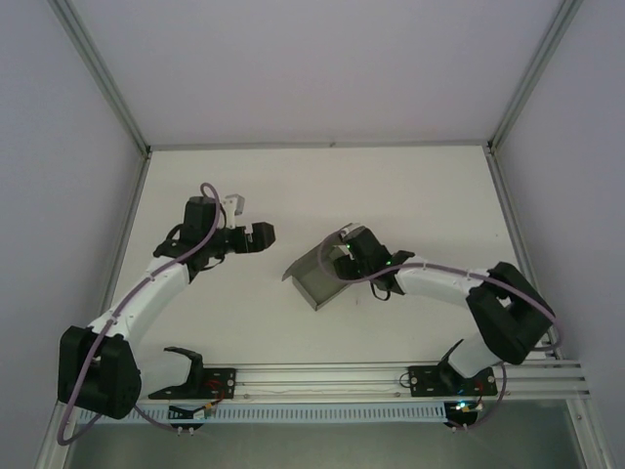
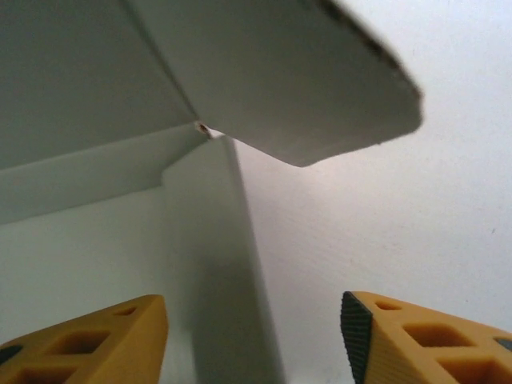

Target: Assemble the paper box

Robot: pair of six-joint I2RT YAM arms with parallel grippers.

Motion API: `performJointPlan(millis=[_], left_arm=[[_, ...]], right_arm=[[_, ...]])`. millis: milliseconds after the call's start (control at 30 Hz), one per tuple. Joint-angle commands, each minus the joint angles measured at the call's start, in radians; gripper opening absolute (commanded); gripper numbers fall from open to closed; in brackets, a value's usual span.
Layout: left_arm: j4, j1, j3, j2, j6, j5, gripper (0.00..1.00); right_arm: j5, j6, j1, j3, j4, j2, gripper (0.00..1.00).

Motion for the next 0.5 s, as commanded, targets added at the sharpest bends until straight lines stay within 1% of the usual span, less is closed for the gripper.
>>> performJointPlan(millis=[0, 100, 233, 300, 367, 433, 467], left_arm=[[0.011, 0.007, 0.012, 0.018, 0.021, 0.039, 1.00], [0.005, 0.008, 0.016, 0.026, 0.021, 0.032, 1.00], [-0.004, 0.007, 0.021, 0.028, 0.019, 0.013, 1.00], [-0.008, 0.006, 0.021, 0.033, 0.019, 0.005, 1.00], [-0.013, 0.006, 0.023, 0.036, 0.018, -0.002, 1.00], [-0.011, 0.007, 0.021, 0.035, 0.012, -0.002, 1.00], [-0.005, 0.007, 0.017, 0.033, 0.009, 0.006, 1.00]], right_arm=[[-0.039, -0.076, -0.015, 0.007, 0.075, 0.058, 0.59], [-0.045, -0.094, -0.023, 0.026, 0.106, 0.114, 0.48], [-0.049, -0.102, -0.019, 0.050, 0.117, 0.175, 0.23], [-0.052, -0.109, -0.019, 0.062, 0.107, 0.197, 0.15], [-0.042, -0.096, -0.020, 0.073, 0.089, 0.207, 0.13], [-0.021, -0.046, -0.019, 0.091, 0.039, 0.203, 0.12], [-0.006, -0.011, -0.020, 0.103, 0.003, 0.197, 0.10]])
